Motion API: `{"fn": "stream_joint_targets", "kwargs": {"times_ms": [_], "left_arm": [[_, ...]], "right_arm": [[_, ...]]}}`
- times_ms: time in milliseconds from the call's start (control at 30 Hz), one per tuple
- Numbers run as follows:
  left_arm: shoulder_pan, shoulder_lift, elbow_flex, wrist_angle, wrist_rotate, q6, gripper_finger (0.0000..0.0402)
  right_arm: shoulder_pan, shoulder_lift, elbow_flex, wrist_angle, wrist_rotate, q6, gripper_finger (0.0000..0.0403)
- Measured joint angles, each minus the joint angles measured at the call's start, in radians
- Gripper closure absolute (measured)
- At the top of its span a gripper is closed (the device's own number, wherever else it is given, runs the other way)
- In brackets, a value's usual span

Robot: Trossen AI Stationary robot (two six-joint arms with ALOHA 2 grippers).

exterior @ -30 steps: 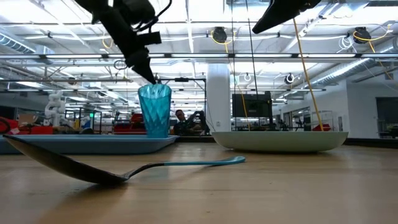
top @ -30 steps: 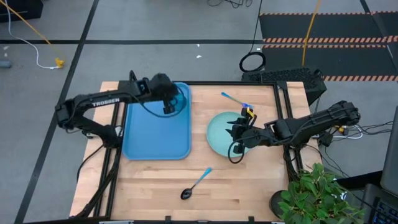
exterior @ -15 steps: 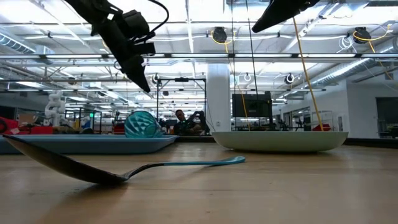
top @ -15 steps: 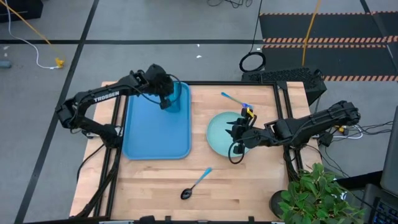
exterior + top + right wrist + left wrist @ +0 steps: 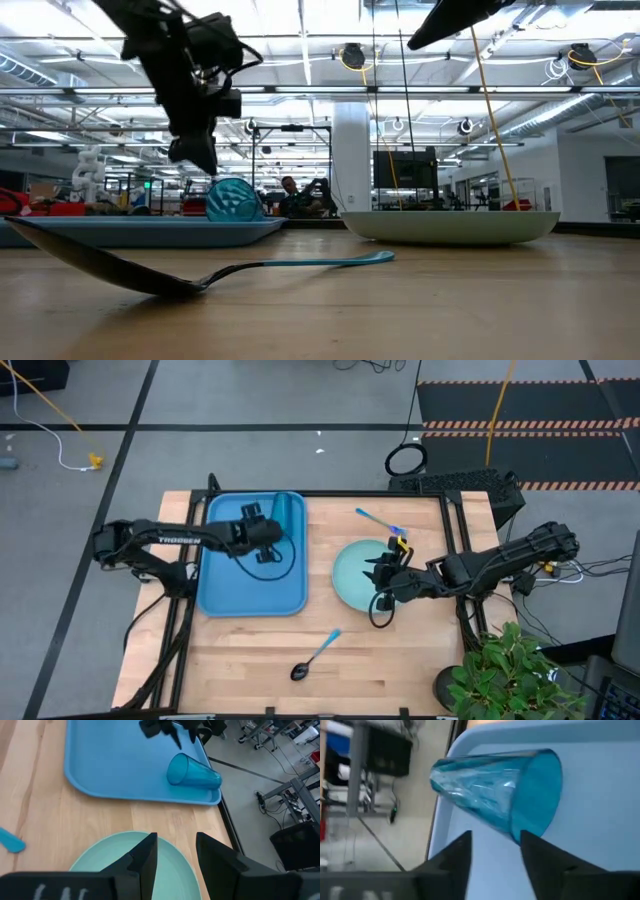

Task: Pick and place plate/cup/fork/spoon on tray
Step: Put the blue glass on the top right of the blue tray

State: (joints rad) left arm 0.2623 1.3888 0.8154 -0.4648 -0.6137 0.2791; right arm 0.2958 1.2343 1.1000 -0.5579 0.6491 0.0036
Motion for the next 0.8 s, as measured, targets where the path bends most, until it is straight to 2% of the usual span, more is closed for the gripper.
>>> {"fn": "stream_joint_targets", "kwargs": {"times_ms": [133,267,400,667,800], "left_arm": [[-0.021,0.0,-0.109,0.239,-0.007,0.06,0.0169],[-0.018,0.0,-0.193,0.519,0.011,0.152,0.0149],[0.026,0.0,-0.225,0.586,0.083,0.217,0.0163],[0.119,0.0,-0.24,0.604,0.208,0.232,0.0225],[0.131,0.027,-0.24,0.649,0.243,0.216,0.0237]], "right_arm": [[0.001,0.0,0.0,0.002,0.0,0.003,0.0273],[0.001,0.0,0.0,0.011,0.0,0.002,0.0273],[0.001,0.0,0.0,0.011,0.0,-0.001,0.0273],[0.0,0.0,0.0,0.011,0.002,-0.019,0.0273],[0.0,0.0,0.0,0.011,0.002,-0.023,0.0273]]}}
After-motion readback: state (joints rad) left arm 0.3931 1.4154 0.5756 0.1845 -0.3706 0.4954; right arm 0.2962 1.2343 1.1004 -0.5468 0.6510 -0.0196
